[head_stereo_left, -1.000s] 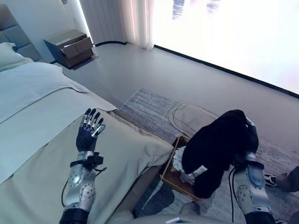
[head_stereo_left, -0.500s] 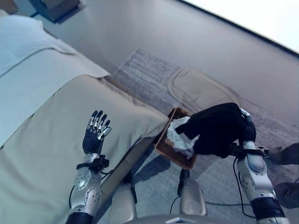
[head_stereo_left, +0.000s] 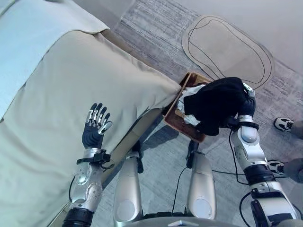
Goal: Pick up clothes into the bucket
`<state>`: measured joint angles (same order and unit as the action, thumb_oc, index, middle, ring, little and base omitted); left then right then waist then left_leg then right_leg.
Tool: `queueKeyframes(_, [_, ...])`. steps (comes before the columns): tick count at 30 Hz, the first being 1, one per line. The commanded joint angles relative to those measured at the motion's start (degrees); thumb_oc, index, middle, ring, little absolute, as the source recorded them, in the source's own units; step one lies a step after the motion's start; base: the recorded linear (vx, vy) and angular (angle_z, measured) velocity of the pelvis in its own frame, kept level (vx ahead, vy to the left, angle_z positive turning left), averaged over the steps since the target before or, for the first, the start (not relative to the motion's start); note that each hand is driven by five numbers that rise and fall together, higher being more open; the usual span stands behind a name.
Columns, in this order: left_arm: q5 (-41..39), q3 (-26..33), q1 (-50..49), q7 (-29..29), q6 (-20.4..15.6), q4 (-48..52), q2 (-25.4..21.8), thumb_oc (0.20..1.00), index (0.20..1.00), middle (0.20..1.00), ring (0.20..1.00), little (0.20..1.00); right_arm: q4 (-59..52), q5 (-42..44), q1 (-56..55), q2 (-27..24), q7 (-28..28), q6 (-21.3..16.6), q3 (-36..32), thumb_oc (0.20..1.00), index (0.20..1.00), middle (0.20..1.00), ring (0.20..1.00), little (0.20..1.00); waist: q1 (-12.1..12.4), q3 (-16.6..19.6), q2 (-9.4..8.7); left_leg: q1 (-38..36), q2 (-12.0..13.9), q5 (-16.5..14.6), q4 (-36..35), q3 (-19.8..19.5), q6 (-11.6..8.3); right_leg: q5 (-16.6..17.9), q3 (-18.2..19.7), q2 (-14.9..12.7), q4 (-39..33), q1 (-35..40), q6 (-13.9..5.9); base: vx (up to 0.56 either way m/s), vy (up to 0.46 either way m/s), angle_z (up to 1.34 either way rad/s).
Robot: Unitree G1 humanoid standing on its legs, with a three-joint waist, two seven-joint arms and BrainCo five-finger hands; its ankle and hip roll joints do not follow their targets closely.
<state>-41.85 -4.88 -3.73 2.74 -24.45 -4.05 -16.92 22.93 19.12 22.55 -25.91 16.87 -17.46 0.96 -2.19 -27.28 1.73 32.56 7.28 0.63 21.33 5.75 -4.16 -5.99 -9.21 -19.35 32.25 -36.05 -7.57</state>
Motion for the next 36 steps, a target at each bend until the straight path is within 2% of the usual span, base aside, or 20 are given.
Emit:
queueKeyframes(1, [0.0, -0.8, -1.8, -0.9, -3.7, 5.1, -1.9, 1.000, 1.000, 1.000, 1.000, 1.000, -0.5, -2.9, 3.1, -3.3, 2.1, -3.0, 0.0, 0.200, 0.200, 0.200, 0.200, 0.200, 0.1, 3.5, 0.10, 4.0, 0.6, -5.1, 6.3, -2.7, 0.91, 6.8, 0.6, -0.6, -4.7, -2.1, -1.85, -0.07, -0.011, 0.00])
queueKeyframes(5, [0.3, -1.5, -1.7, -2.5, -4.5, 6.0, -2.7, 1.000, 1.000, 1.000, 1.000, 1.000, 3.6, -2.6, 7.0, -3.3, 4.7, -2.8, 0.5, 0.200, 0.200, 0.200, 0.200, 0.200, 0.2, 2.4, 0.99, 9.6, 0.6, -5.4, 9.1, -2.7, 0.69, 5.8, 1.9, -0.4, -1.3, -7.5, -1.27, -0.03, -0.010, 0.03])
queueKeyframes(6, [0.4, -1.6, -1.7, -2.9, -4.6, 6.2, -2.9, 1.000, 1.000, 1.000, 1.000, 1.000, 5.1, -2.2, 8.1, -3.1, 5.3, -2.7, 0.7, 0.200, 0.200, 0.200, 0.200, 0.200, 0.4, 2.5, 1.21, 9.9, 0.8, -7.2, 10.2, -3.0, 0.26, 3.9, 2.2, -0.2, 0.2, -8.1, -1.60, 0.01, -0.008, 0.05])
queueKeyframes(11, [0.2, -3.2, -1.3, -4.2, -5.1, 7.7, -3.5, 1.000, 1.000, 1.000, 1.000, 1.000, 13.7, -2.4, 14.4, -4.5, 7.5, -1.5, 2.8, 0.200, 0.200, 0.200, 0.200, 0.200, 1.0, 1.5, 2.08, 14.0, 0.4, -7.8, 13.0, -3.5, 0.44, 2.9, 2.9, -0.3, 3.7, -12.4, -1.27, -0.01, -0.004, -0.01])
queueKeyframes(15, [0.4, -5.8, -0.7, -4.7, -5.1, 8.4, -4.1, 1.000, 1.000, 1.000, 1.000, 1.000, 19.5, -5.6, 19.0, -7.1, 8.1, 0.7, 6.3, 0.200, 0.200, 0.200, 0.200, 0.200, 1.3, 0.7, 2.66, 17.3, -0.1, -7.9, 14.7, -4.0, 0.45, 2.1, 3.4, -0.5, 6.4, -15.6, -1.01, 0.00, -0.007, 0.02])
queueKeyframes(21, [0.6, -10.6, 0.0, -5.1, -4.9, 9.9, -5.5, 1.000, 1.000, 1.000, 1.000, 1.000, 34.9, -7.2, 29.2, -10.9, 8.2, 3.3, 11.9, 0.200, 0.200, 0.200, 0.200, 0.200, 2.3, 0.8, 2.90, 21.9, -1.1, -8.4, 17.0, -4.8, 0.62, 0.9, 4.5, -0.6, 9.8, -20.5, -0.69, 0.01, -0.014, 0.10])
queueKeyframes(29, [0.9, -11.2, 1.0, -6.5, -5.1, 10.3, -5.9, 1.000, 1.000, 1.000, 1.000, 1.000, 38.5, -10.0, 33.8, -13.9, 9.1, 4.5, 15.6, 0.200, 0.200, 0.200, 0.200, 0.200, 2.8, 0.9, 2.84, 23.8, -1.6, -8.1, 17.2, -5.1, 0.55, 0.3, 4.6, -0.5, 10.9, -22.6, -0.48, 0.02, -0.008, 0.07])
queueKeyframes(34, [0.9, -11.5, 1.8, -7.4, -5.4, 10.1, -5.6, 1.000, 1.000, 1.000, 1.000, 1.000, 41.2, -13.7, 34.5, -12.6, 9.6, 5.8, 17.8, 0.203, 0.203, 0.203, 0.203, 0.203, 2.7, 0.8, 2.65, 24.4, -1.9, -8.1, 17.3, -5.3, 0.72, 0.2, 5.0, -0.1, 11.2, -23.5, -0.37, 0.00, 0.000, 0.00])
queueKeyframes(35, [1.1, -11.5, 2.0, -7.7, -5.3, 10.1, -5.6, 1.000, 1.000, 1.000, 1.000, 1.000, 42.3, -14.4, 34.7, -12.3, 9.7, 6.3, 18.2, 0.435, 0.435, 0.435, 0.435, 0.435, 2.7, 0.7, 2.68, 24.5, -1.9, -8.1, 17.3, -5.2, 0.73, 0.3, 5.0, -0.1, 11.2, -23.5, -0.38, 0.00, 0.000, 0.00])
queueKeyframes(36, [1.4, -11.7, 2.5, -8.1, -5.3, 10.1, -5.6, 1.000, 1.000, 1.000, 1.000, 1.000, 43.7, -15.0, 34.7, -11.8, 10.0, 6.6, 18.3, 0.558, 0.558, 0.558, 0.558, 0.558, 2.6, 0.7, 2.68, 24.5, -2.0, -8.1, 17.2, -5.2, 0.75, 0.3, 5.1, -0.1, 11.3, -23.6, -0.42, 0.00, 0.000, 0.00])
